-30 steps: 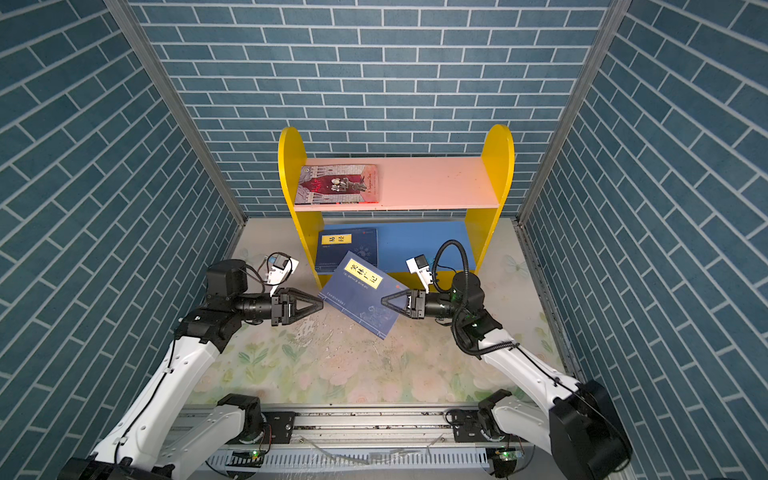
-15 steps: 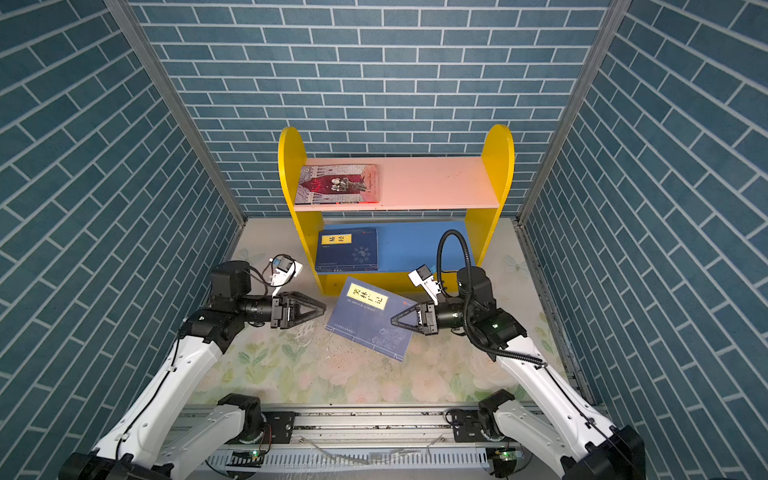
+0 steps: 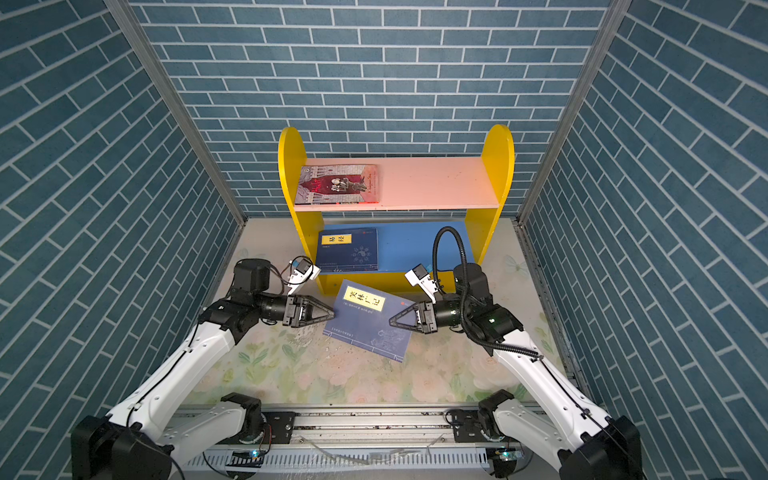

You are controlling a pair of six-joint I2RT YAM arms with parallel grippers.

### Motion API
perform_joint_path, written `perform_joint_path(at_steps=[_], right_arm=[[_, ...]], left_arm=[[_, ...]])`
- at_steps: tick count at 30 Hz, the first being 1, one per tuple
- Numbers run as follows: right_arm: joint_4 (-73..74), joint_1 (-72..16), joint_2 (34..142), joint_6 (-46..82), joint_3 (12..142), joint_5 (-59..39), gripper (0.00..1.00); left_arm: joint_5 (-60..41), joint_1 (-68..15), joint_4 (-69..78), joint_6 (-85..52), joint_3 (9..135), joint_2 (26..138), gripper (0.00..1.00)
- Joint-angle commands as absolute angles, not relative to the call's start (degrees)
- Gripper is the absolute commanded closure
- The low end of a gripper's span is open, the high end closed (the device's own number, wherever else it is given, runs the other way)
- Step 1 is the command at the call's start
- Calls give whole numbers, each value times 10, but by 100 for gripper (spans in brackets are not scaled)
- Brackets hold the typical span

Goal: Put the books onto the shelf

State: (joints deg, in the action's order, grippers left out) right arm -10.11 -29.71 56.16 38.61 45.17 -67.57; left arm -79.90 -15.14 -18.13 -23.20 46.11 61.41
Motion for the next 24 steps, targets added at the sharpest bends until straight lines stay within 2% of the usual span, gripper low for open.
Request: perform_joint_path(at_steps=[1, 9, 16, 19, 22, 24], right_arm=[[-85, -297, 567, 360, 476, -710, 100], [-83, -304, 606, 346, 493, -716, 100], [-82, -316, 640, 338, 516, -721, 100], [-84, -321, 653, 333, 527, -721, 100], [-95, -324, 662, 323, 536, -722, 100], [-98, -325, 667, 318, 539, -721, 100]], left_arm=[[-806, -164, -164, -240, 481, 622, 35], [-800, -173, -83, -344, 465, 636, 55], [-806, -181, -80, -357, 457, 632, 56], [-809, -186, -79, -357, 453, 633, 61], [-806, -186, -76, -358, 454, 634, 72], [-803, -186, -76, -359, 455, 635, 82]])
